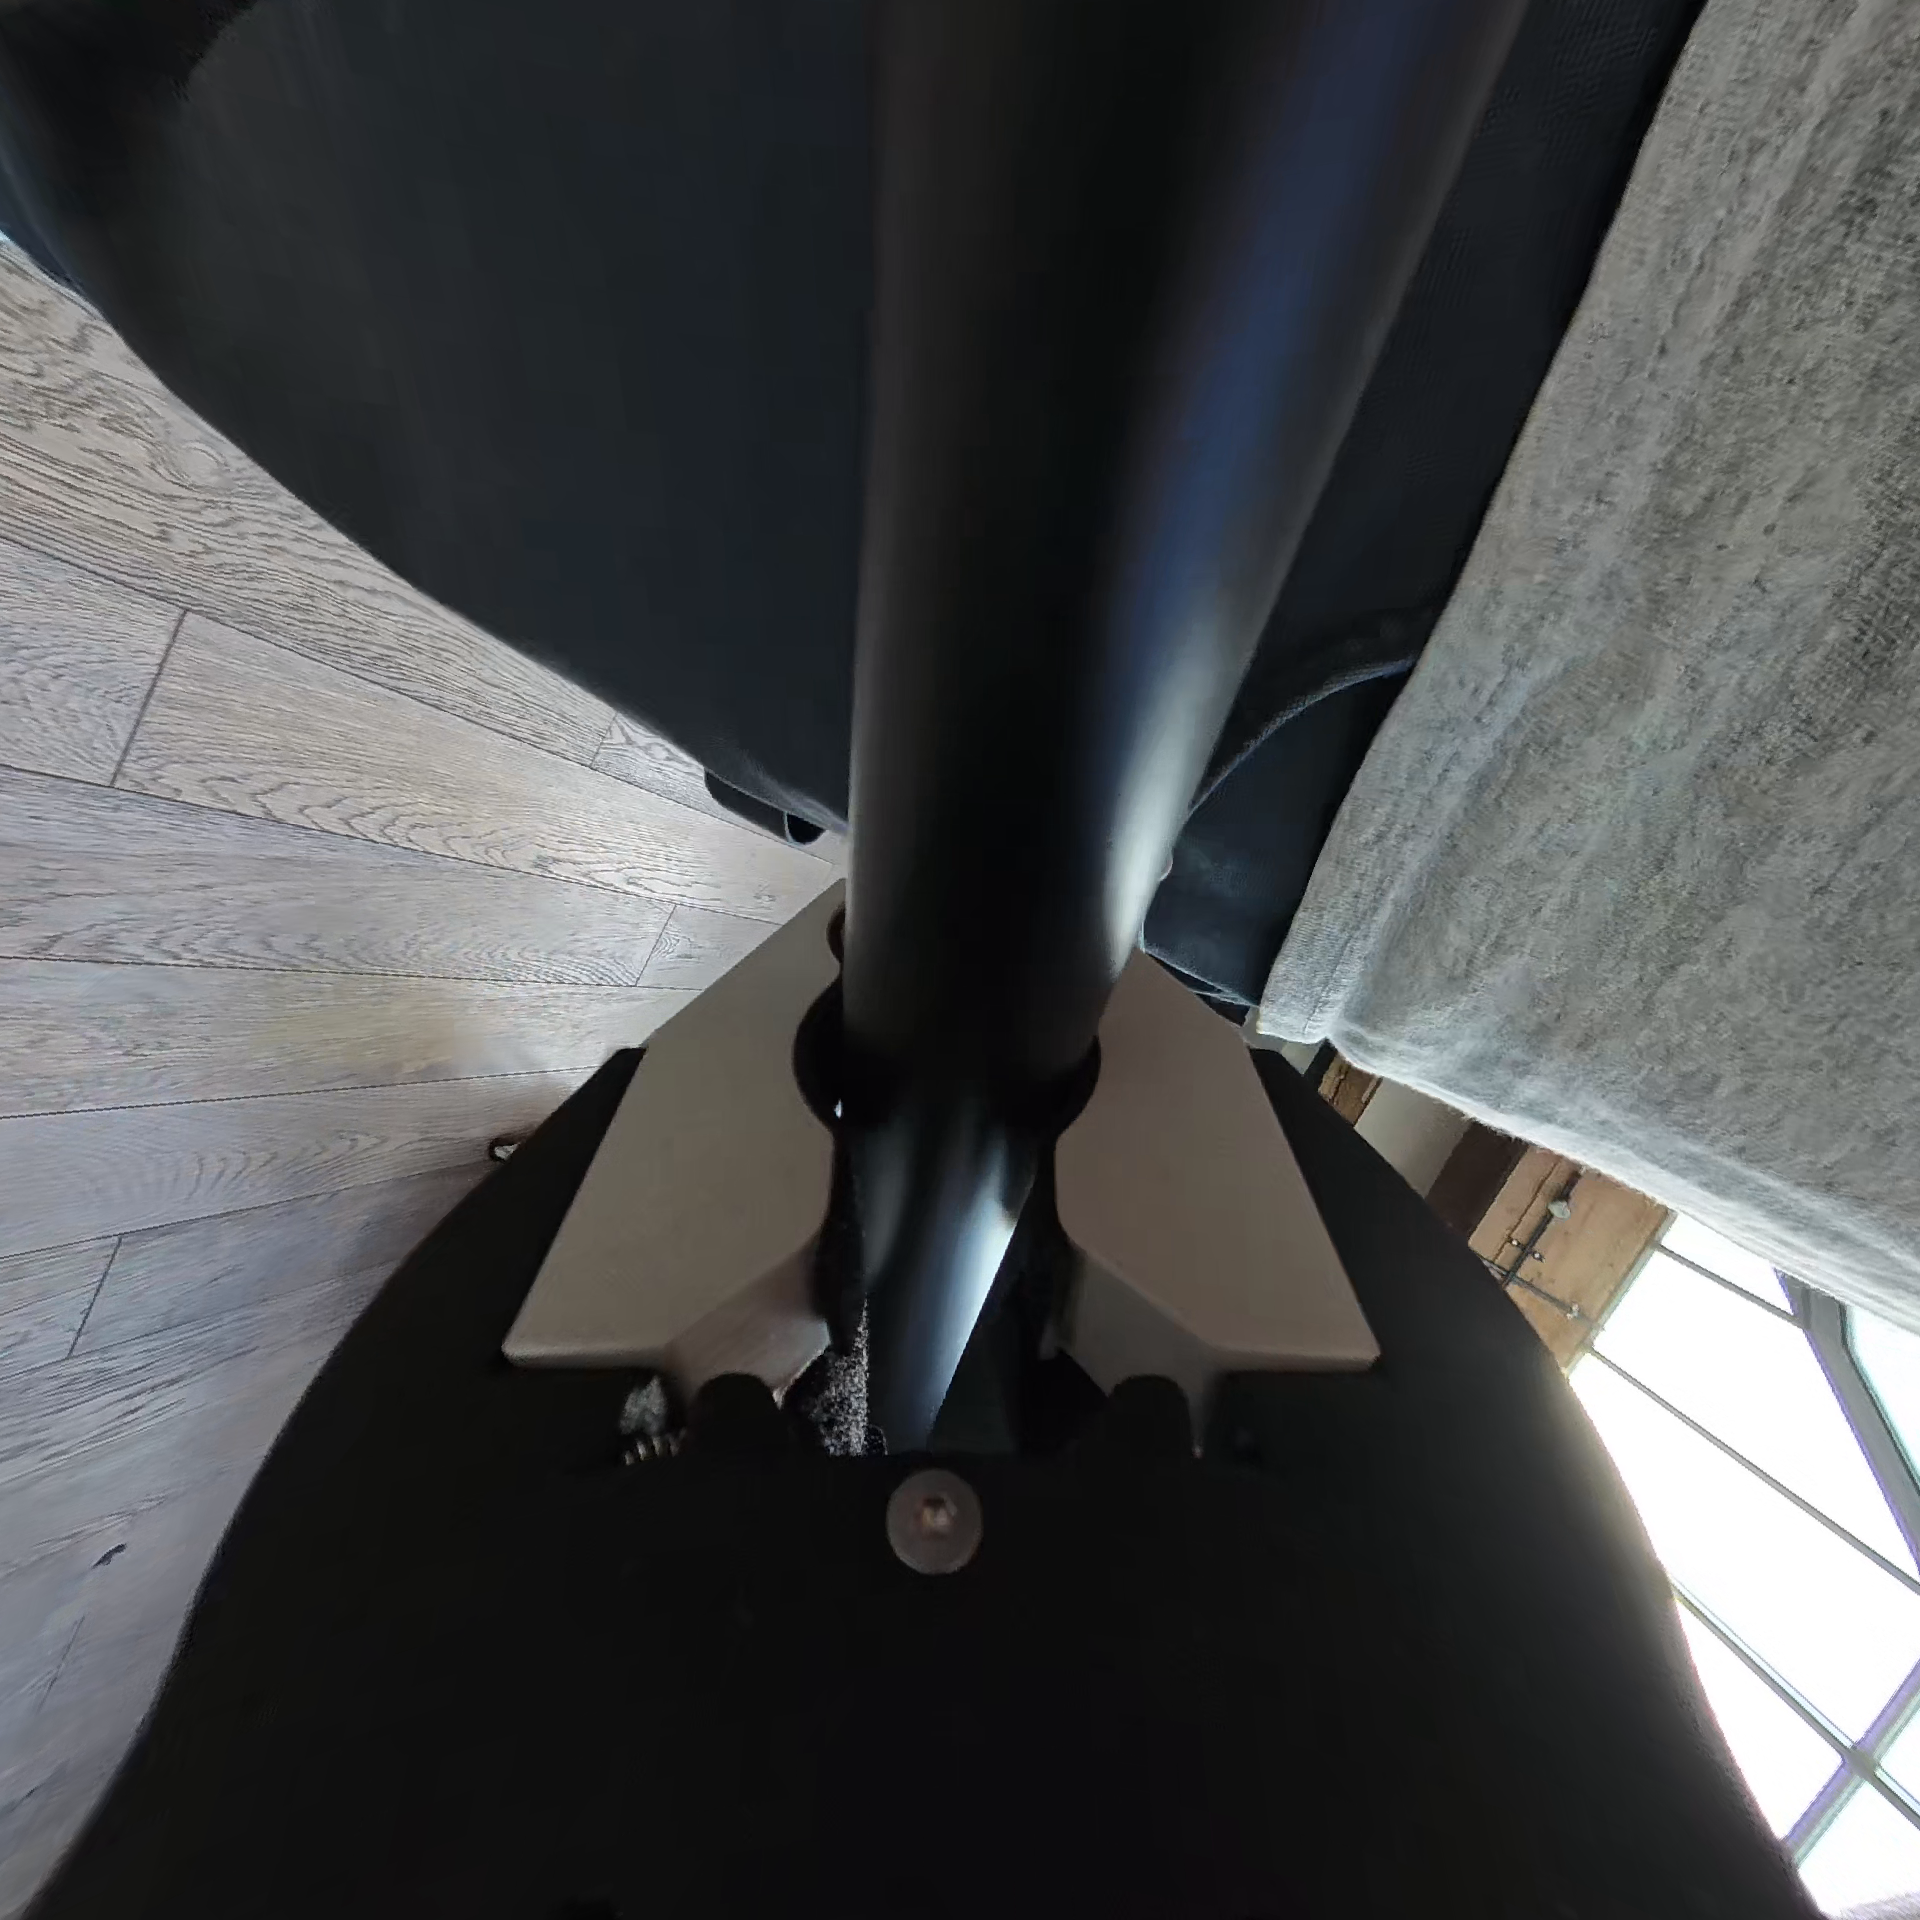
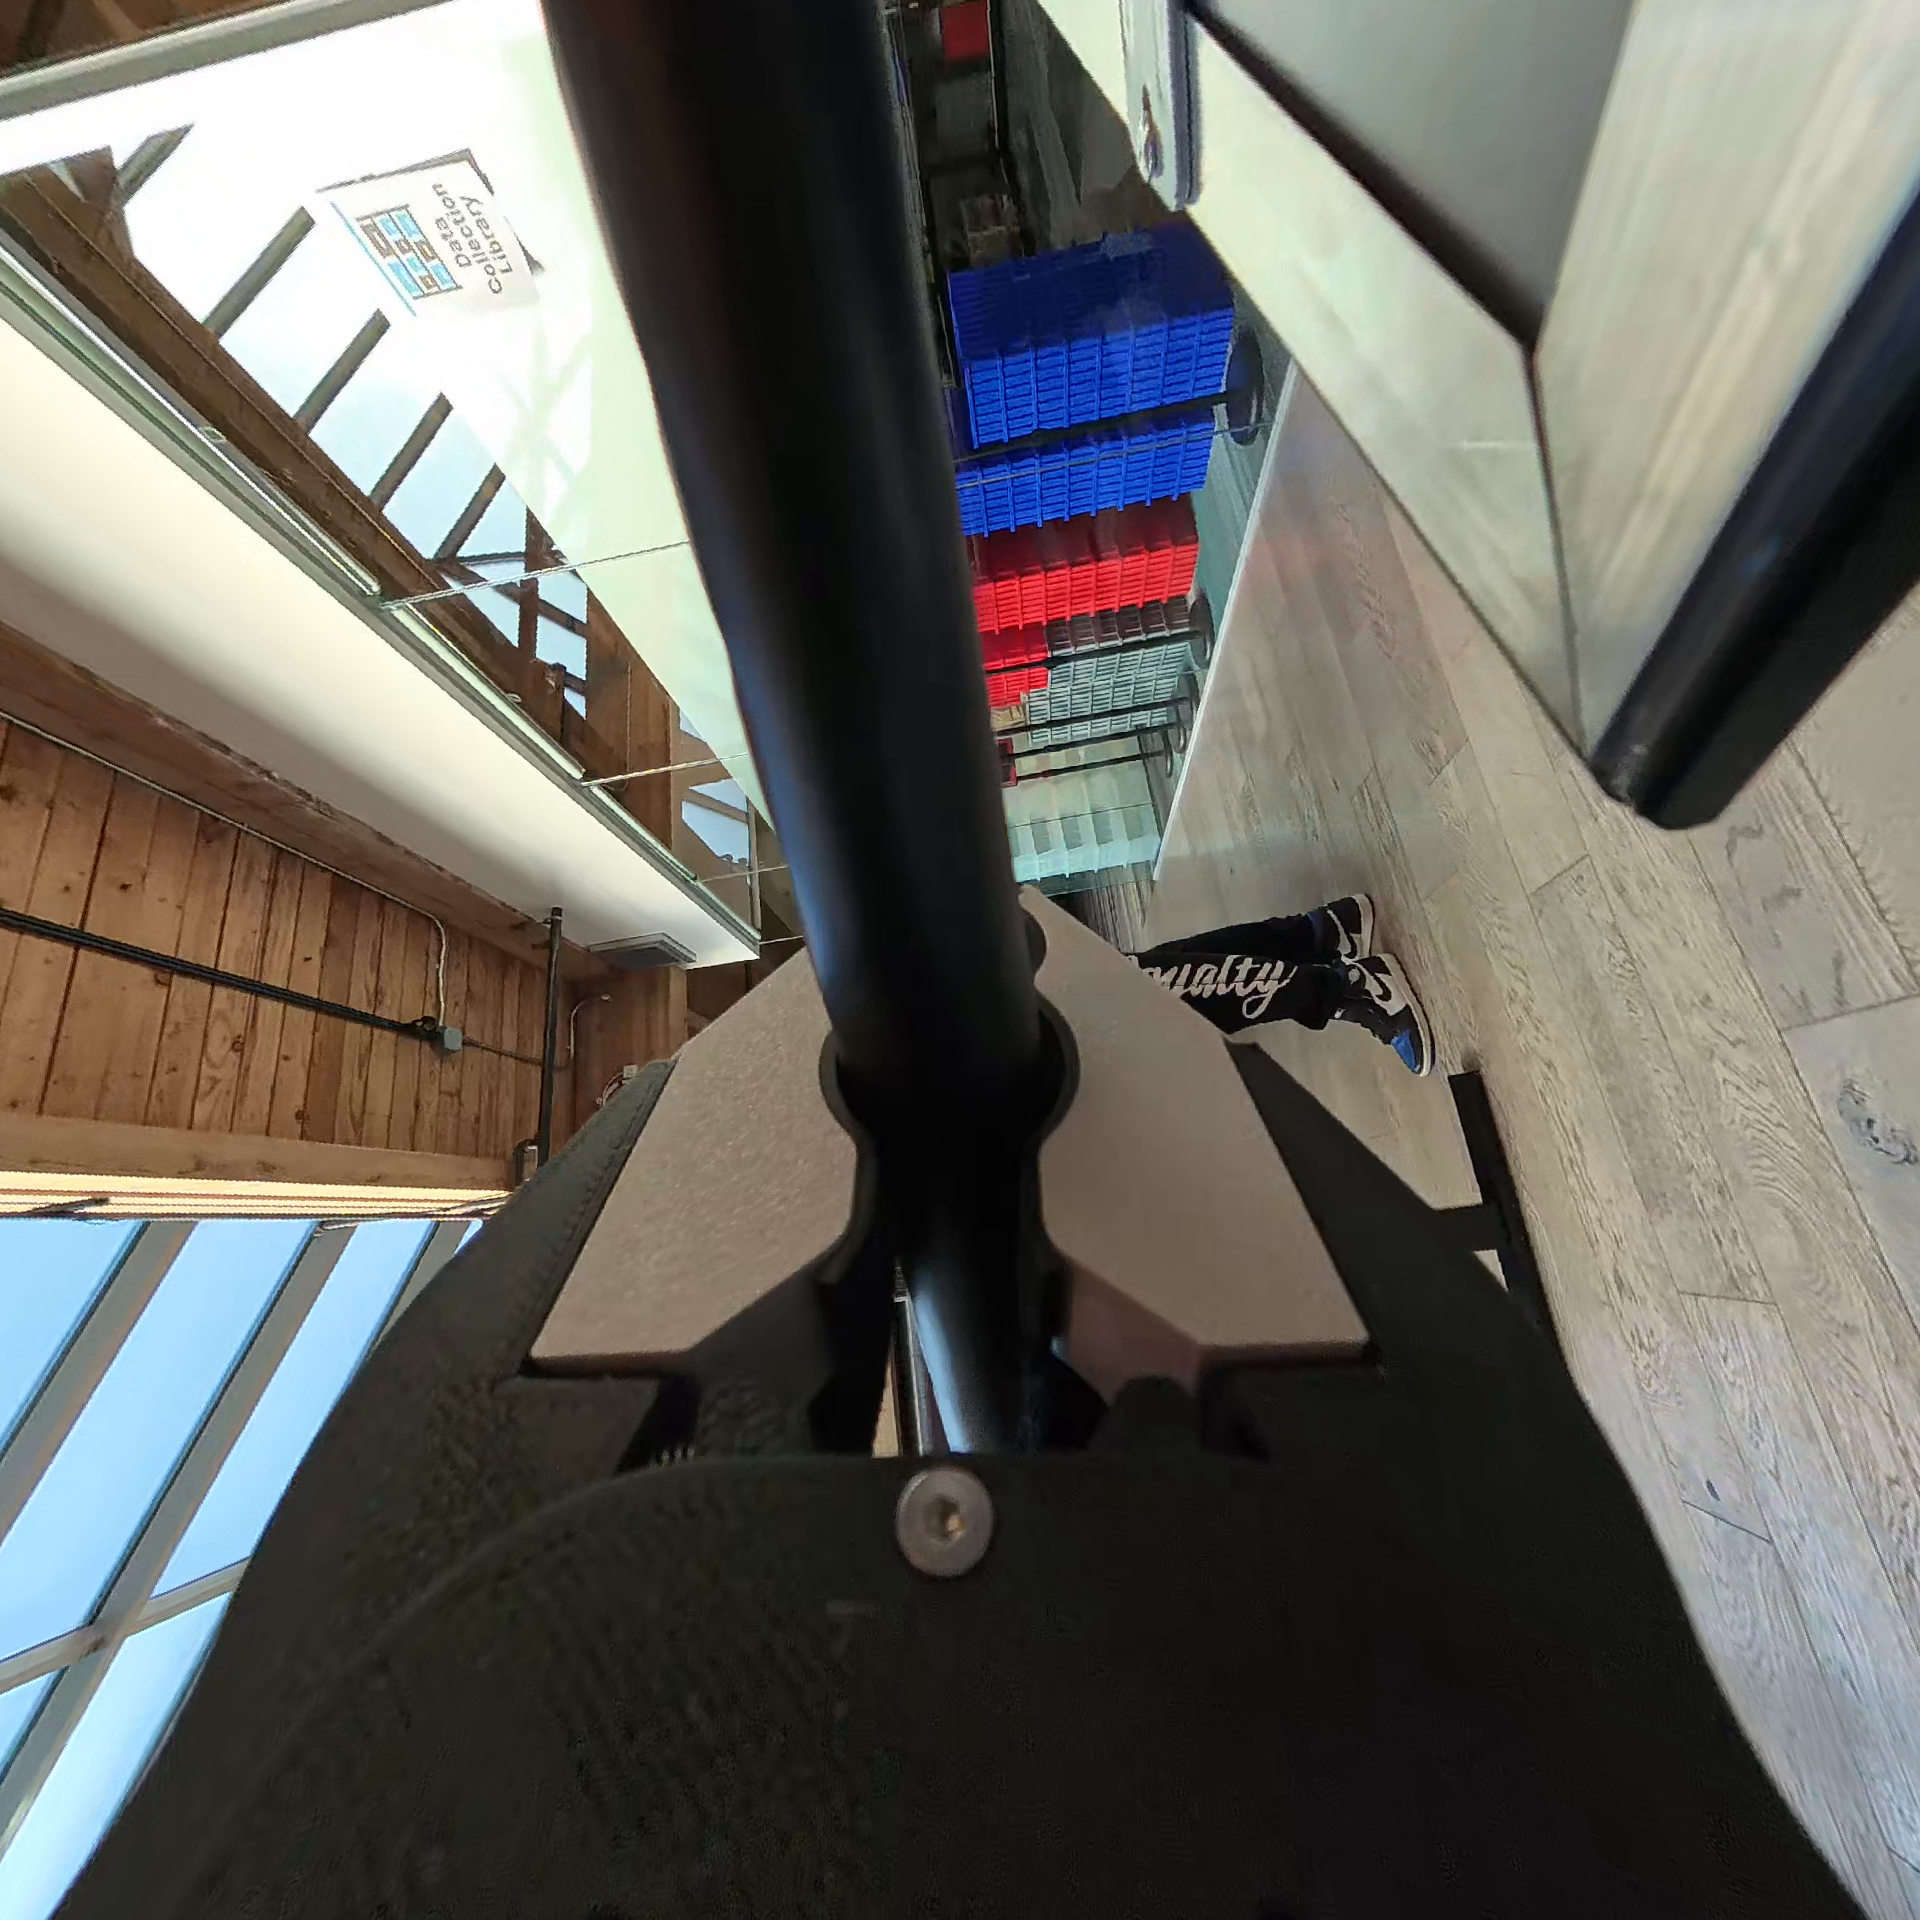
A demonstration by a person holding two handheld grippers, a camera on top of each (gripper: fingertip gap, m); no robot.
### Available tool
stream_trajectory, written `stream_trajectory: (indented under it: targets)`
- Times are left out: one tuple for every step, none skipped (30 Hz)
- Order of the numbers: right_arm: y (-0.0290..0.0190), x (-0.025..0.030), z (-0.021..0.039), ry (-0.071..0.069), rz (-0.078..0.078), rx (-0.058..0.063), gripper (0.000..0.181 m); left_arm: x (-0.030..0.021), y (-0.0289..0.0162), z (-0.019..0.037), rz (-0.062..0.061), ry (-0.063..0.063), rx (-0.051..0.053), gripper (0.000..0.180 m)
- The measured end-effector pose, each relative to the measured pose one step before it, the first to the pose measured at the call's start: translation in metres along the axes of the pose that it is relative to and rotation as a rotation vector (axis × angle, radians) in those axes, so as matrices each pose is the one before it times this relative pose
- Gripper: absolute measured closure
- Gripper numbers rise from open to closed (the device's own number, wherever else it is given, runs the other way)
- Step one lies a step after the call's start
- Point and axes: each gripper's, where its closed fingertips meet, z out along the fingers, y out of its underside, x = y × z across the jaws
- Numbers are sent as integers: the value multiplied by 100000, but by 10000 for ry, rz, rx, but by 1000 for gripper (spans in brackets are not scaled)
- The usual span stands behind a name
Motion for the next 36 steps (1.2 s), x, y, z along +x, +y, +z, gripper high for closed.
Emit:
stream_trajectory:
  targets:
    - [-1603, -433, 2367, -5, 28, -9, 162, -793, -1411, -2341, -32, -32, 7, 152]
    - [-1755, -342, 2304, 13, 26, 3, 162, -780, -1548, -2244, -45, -52, 11, 152]
    - [-1874, -352, 2322, -31, 39, -37, 162, -835, -1696, -2147, -56, -75, 31, 152]
    - [-2036, -350, 2353, -39, 21, -34, 162, -852, -1845, -2147, -60, -87, 42, 152]
    - [-2122, -338, 2302, -65, 34, -47, 163, -790, -2035, -2176, -63, -75, 30, 152]
    - [-2179, -463, 2304, -107, 47, -68, 162, -737, -2127, -2154, -66, -79, 27, 152]
    - [-1807, -748, 1987, -133, 92, -70, 162, -633, -2161, -2116, -69, -114, 26, 152]
    - [-2333, -660, 1915, 0, -22, 61, 162, -465, -2124, -2099, -37, -94, -21, 152]
    - [-2312, -861, 1883, -100, -43, 24, 162, -277, -2131, -2079, 17, 17, -47, 152]
    - [-2252, -816, 1851, -81, -18, -66, 162, -227, -2174, -2037, 31, 78, -16, 152]
    - [-2354, -631, 1745, 96, -37, 41, 163, -237, -2166, -2014, 34, 72, -14, 152]
    - [-2344, -634, 1630, 113, -64, 68, 163, -280, -2131, -1965, 49, 70, -39, 152]
    - [-2353, -591, 1588, 36, -53, 37, 163, -425, -2190, -1926, 68, 51, -23, 152]
    - [-2094, -643, 1485, 19, -59, 58, 163, -620, -2289, -1950, 72, -4, 14, 152]
    - [-2457, -476, 1590, -26, -74, 69, 163, -777, -2164, -1743, 77, -51, 18, 152]
    - [-2506, -384, 1636, -71, -59, 74, 163, -883, -2154, -1641, 89, -50, 1, 152]
    - [-2555, -318, 1719, -65, -37, 98, 163, -998, -2379, -1919, 96, -33, -27, 152]
    - [-2451, -244, 1744, -43, -42, 129, 163, -1131, -2382, -1969, 102, -29, -65, 152]
    - [-2611, -186, 1745, -45, -59, 134, 163, -1226, -2360, -2020, 114, -24, -120, 152]
    - [-2576, -267, 1723, -99, -94, 126, 163, -1244, -2200, -2039, 142, -22, -192, 152]
    - [-2420, -355, 1600, -137, -66, 140, 163, -1261, -2113, -2102, 155, -29, -193, 152]
    - [-2552, -357, 1473, -77, -69, 239, 163, -1313, -2120, -2270, 137, -87, -151, 152]
    - [-2482, -366, 1405, 4, -59, 316, 163, -1259, -1935, -2262, 124, -156, -174, 152]
    - [-2271, -510, 1357, -62, -28, 262, 163, -1131, -1820, -2308, 131, -124, -200, 152]
    - [-2311, -555, 1393, -63, 17, 222, 163, -952, -1790, -2391, 122, -71, -208, 152]
    - [-2260, -508, 1291, -14, -8, 236, 163, -774, -1729, -2406, 113, -51, -231, 152]
    - [-2399, -524, 1324, -6, 15, 219, 163, -616, -1760, -2426, 122, 5, -222, 152]
    - [-2507, -404, 1306, 9, 37, 194, 163, -524, -1766, -2346, 119, 51, -187, 151]
    - [-2430, -262, 1218, 53, 20, 226, 163, -521, -1885, -2278, 94, 43, -130, 152]
    - [-2782, -158, 1287, 54, 40, 211, 164, -621, -2169, -2284, 71, 8, -67, 152]
    - [-2876, -96, 1337, 20, 46, 190, 164, -681, -2336, -2221, 59, -29, -43, 152]
    - [-2931, -116, 1438, -30, 74, 158, 164, -724, -2433, -2147, 52, -51, -47, 152]
    - [-2602, -73, 1287, -22, 97, 157, 165, -758, -2527, -2067, 42, -71, -55, 152]
    - [-2985, -134, 1478, -49, 84, 116, 163, -729, -2630, -2037, 26, -91, -39, 152]
    - [-2942, -284, 1385, -37, 93, 146, 163, -670, -2631, -1961, 30, -96, -25, 152]
    - [-2909, -298, 1272, 63, -9, 195, 163, -498, -2492, -1888, 60, -42, -74, 152]
